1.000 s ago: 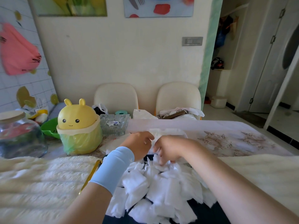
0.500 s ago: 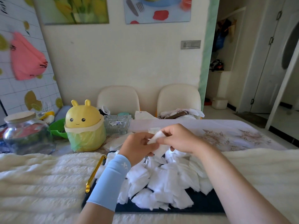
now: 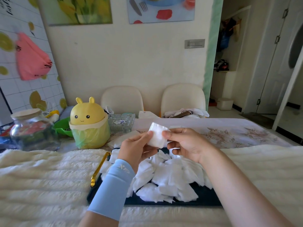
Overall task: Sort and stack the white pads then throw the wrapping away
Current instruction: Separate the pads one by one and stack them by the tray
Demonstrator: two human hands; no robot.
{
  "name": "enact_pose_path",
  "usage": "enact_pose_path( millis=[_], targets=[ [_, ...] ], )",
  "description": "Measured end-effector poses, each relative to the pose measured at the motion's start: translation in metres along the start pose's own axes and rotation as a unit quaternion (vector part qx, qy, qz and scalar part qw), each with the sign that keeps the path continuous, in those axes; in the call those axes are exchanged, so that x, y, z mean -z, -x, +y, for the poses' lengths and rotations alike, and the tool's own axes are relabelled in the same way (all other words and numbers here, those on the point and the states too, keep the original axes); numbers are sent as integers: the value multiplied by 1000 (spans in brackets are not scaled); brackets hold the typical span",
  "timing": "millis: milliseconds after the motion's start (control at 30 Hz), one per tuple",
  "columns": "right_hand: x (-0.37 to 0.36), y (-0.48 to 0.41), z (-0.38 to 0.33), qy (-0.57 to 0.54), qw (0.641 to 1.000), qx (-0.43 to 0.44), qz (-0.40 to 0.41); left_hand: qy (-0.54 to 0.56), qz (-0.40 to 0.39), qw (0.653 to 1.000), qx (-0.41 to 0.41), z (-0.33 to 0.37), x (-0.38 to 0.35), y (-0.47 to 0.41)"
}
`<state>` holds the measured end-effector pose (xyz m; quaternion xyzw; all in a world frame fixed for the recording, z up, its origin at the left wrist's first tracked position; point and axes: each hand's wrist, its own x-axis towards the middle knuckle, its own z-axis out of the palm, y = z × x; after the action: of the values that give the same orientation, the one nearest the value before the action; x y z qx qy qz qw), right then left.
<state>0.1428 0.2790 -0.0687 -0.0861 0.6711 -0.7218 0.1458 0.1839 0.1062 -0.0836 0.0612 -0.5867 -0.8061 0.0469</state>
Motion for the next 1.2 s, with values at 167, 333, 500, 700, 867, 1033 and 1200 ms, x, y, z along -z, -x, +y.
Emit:
enact_pose_path(
  millis=[167, 333, 500, 700, 867, 1033, 1200],
  targets=[
    [0, -1, 1, 16, 999, 9, 37, 73, 26, 996, 37, -5, -1, -1],
    [14, 4, -9, 90, 985, 59, 138, 150, 72, 985, 45, -4, 0, -1],
    [5, 16, -24, 68, 990, 113, 48, 144, 65, 987, 28, -5, -1, -1],
    [-11, 11, -14, 179, 969, 137, 98, 124, -56, 990, 25, -5, -14, 8],
    [-8, 10, -15, 176, 971, 121, 105, 145, -85, 985, 34, -2, -14, 10],
    [-7, 11, -16, 142, 978, 122, 92, 42, -87, 995, 5, 1, -9, 11],
    [-9, 12, -17, 46, 992, 91, 74, 4, -21, 1000, -6, -3, -4, 7]
  ],
)
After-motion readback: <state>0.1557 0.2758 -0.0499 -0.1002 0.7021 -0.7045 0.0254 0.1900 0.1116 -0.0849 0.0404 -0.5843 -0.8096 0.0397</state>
